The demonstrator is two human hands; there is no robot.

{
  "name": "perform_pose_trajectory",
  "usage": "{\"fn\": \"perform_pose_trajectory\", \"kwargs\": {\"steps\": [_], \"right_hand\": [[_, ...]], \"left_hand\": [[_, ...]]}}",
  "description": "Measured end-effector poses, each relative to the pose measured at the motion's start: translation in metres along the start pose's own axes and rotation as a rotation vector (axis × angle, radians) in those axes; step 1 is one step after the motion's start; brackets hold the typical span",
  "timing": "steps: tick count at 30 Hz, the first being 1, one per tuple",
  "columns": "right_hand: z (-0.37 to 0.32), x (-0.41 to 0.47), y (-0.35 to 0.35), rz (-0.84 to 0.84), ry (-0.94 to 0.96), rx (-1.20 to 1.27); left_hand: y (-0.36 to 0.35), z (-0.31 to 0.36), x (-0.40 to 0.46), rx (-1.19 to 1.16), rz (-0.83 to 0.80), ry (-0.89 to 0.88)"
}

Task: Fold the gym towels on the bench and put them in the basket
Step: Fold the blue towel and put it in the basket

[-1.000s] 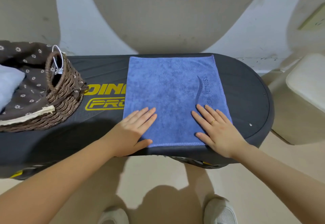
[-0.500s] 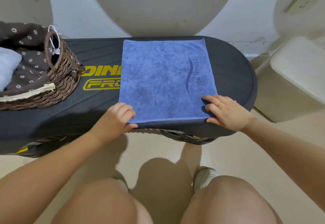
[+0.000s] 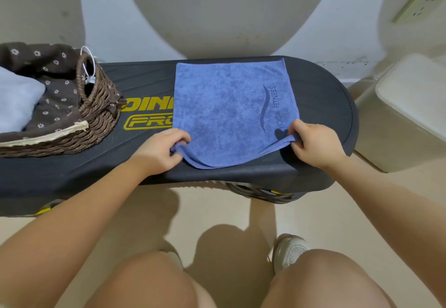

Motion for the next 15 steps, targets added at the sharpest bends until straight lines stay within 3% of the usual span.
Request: {"fn": "perform_pose_trajectory", "kwargs": {"steps": [4, 8, 12, 15], "right_hand": [[0.028, 0.019, -0.008, -0.014, -0.299, 0.307], [0.037, 0.038, -0.013, -0.054, -0.38, 0.493], [0.03, 0.052, -0.023, -0.183, -0.272, 0.434], [0.054, 0.059, -0.022, -0.037, -0.476, 0.661]], "left_hand": [[0.021, -0.027, 0.008, -0.395, 0.285, 0.315], [0.037, -0.023, 0.02, -0.682, 0.424, 0.337], [0.043, -0.023, 0.038, -0.747, 0.482, 0.364], [0.046, -0.034, 0.051, -0.772, 0.536, 0.42]]}}
Point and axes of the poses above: each hand's wrist, its own x-axis towards the middle knuckle, its own y-axis out of the back of the hand, z = x × y, the point moved 10 cm from there along x, towards the middle knuckle, and after that the axes turned 8 degrees about -x, right-handed, at the moved point
